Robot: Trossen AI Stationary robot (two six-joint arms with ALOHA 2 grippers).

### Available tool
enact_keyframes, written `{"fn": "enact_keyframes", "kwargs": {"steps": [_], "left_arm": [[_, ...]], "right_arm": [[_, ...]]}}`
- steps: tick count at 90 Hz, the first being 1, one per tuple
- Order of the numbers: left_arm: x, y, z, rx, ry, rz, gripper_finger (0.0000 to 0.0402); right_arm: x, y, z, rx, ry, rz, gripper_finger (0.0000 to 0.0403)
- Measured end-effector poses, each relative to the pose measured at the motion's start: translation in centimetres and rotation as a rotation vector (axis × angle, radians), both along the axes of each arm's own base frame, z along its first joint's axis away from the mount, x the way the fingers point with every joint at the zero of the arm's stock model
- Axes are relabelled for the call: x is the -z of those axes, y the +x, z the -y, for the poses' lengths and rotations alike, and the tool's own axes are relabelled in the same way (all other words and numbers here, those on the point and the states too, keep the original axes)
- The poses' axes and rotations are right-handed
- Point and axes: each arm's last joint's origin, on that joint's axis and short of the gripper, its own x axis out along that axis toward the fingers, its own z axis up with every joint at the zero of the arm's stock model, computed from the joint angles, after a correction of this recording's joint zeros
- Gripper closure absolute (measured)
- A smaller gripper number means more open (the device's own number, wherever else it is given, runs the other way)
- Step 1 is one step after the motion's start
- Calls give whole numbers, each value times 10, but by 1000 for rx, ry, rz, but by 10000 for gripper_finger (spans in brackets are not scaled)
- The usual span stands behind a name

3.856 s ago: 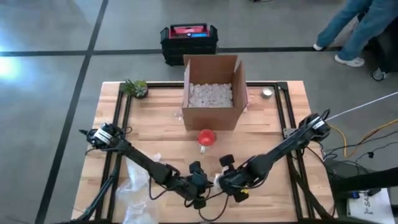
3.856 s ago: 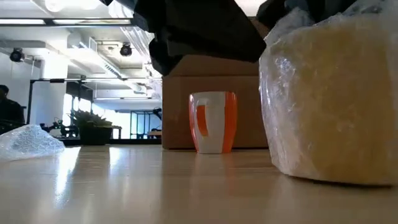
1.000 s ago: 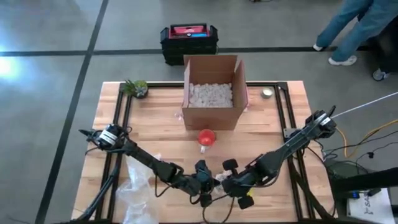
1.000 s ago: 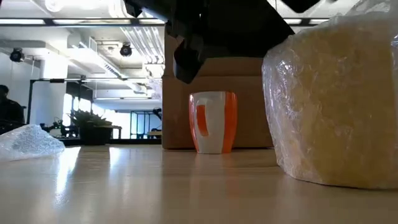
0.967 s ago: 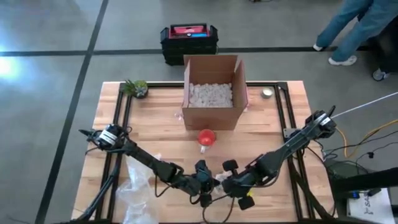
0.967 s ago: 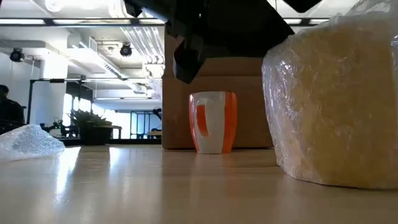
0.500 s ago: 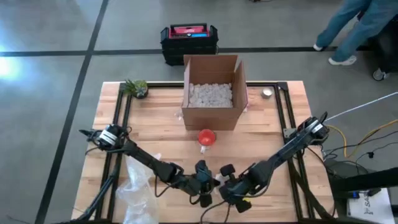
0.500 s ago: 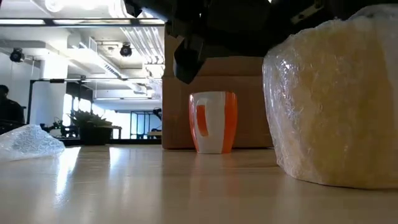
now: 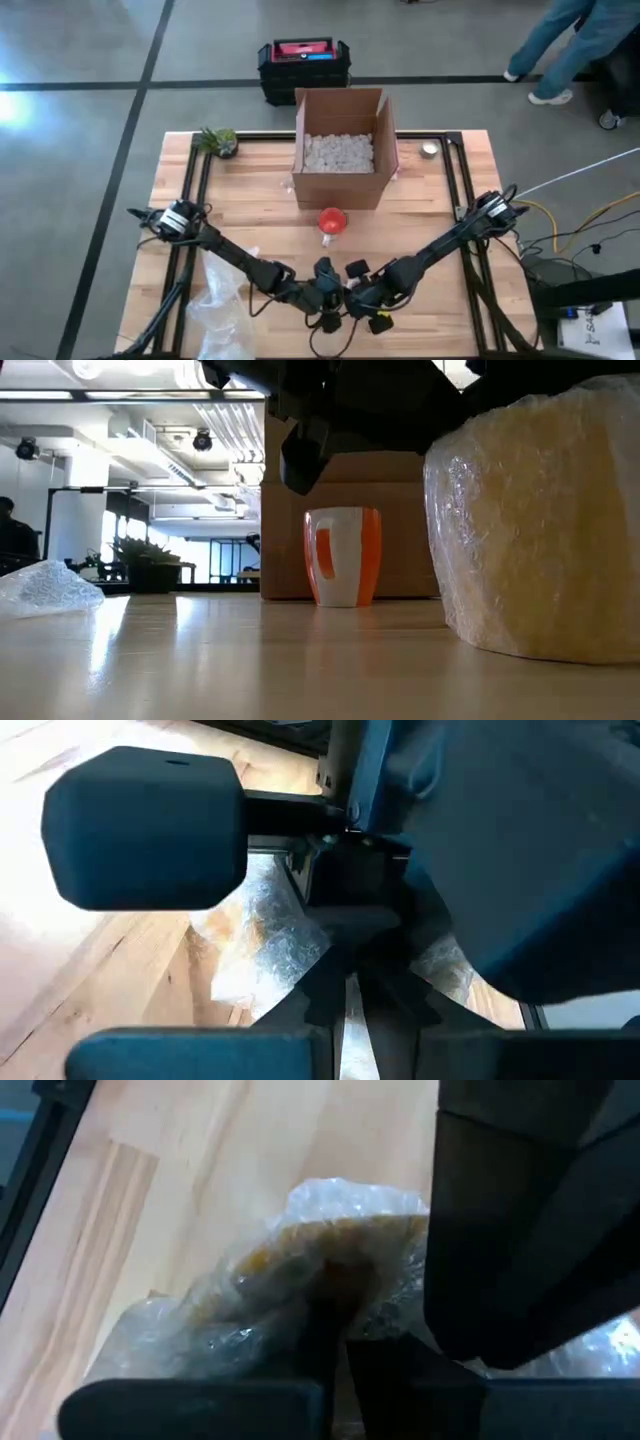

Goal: Wrap mug
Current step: Wrap the yellow mug with the transparent bubble wrap

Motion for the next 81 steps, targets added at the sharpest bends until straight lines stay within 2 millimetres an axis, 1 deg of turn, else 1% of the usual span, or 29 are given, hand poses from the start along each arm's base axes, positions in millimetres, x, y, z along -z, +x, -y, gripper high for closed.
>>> {"fn": "enact_keyframes", "kwargs": {"steps": [13, 28, 35, 41, 46, 52, 57, 81], "left_arm": [[0, 0, 0, 2, 2, 2, 381], [0, 0, 0, 4, 2, 1, 381], [0, 0, 0, 4, 2, 1, 381], [0, 0, 0, 4, 2, 0, 381], [0, 0, 1, 5, 2, 0, 381], [0, 0, 0, 5, 1, 1, 381], [0, 0, 1, 6, 1, 1, 381], [0, 0, 0, 5, 2, 1, 381]], "right_arm": [[-20, -6, 3, 8, 23, 26, 389], [-60, -20, 8, 10, 63, 85, 389], [-75, -27, 12, 8, 68, 102, 389], [-85, -31, 16, 25, 48, 125, 389], [-90, -31, 19, 54, 9, 178, 389], [-89, -29, 23, 82, -42, 215, 389], [-82, -25, 23, 88, -48, 222, 389], [-30, -11, 14, 56, -50, 104, 389]]}}
